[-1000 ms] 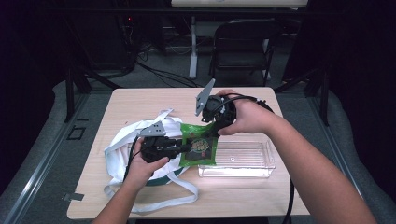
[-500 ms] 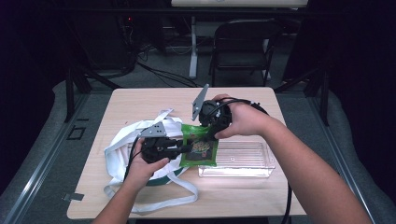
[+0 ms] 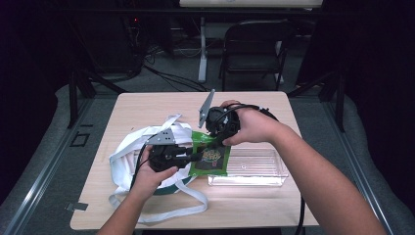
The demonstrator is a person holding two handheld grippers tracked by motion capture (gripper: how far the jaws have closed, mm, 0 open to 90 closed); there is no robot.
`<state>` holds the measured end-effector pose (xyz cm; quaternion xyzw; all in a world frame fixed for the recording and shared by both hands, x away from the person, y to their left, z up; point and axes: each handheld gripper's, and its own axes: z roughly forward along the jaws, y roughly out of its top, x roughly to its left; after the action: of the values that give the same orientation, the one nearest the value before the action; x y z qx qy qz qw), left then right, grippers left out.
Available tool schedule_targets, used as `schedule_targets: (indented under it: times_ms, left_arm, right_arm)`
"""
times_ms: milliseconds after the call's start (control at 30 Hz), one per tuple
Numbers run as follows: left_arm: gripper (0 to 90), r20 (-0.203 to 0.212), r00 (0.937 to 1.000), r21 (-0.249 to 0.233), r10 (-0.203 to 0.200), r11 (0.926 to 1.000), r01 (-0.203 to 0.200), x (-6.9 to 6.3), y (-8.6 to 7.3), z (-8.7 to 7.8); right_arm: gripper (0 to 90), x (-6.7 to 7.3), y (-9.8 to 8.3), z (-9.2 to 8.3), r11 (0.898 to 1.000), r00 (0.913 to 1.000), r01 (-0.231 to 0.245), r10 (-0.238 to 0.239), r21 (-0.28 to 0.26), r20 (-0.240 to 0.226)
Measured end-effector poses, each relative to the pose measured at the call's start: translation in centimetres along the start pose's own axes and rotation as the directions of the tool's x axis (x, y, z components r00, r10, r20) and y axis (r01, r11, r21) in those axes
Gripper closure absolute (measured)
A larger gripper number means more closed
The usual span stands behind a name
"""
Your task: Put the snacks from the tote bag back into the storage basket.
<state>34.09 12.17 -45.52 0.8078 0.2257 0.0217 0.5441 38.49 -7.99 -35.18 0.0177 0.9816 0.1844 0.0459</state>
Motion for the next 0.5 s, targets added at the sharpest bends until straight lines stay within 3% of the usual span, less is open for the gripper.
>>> schedule_targets:
  times_ms: [233, 367, 500]
  left_arm:
    - [71.4, -0.006, 1.0, -0.009, 0.002, 1.0, -0.002, -0.04, 0.01, -0.03]
    - [65.0, 0.005, 0.9997, -0.024, -0.022, 0.9995, 0.022, 0.05, 0.01, -0.15]
    - [61.7, -0.005, 0.9997, -0.038, -0.022, 0.9991, 0.022, -0.03, 0.14, -0.38]
  right_arm:
    - [73.0, 0.0, -0.02, -0.12, 1.0, 0.9998, 0.008, -0.008, 0.002, -0.016]
    - [74.4, 0.02, -0.06, -0.25, 1.0, 0.9996, 0.016, -0.015, 0.009, -0.023]
    - [74.7, 0.0, -0.18, -0.29, 1.0, 0.9997, 0.016, -0.016, 0.01, -0.017]
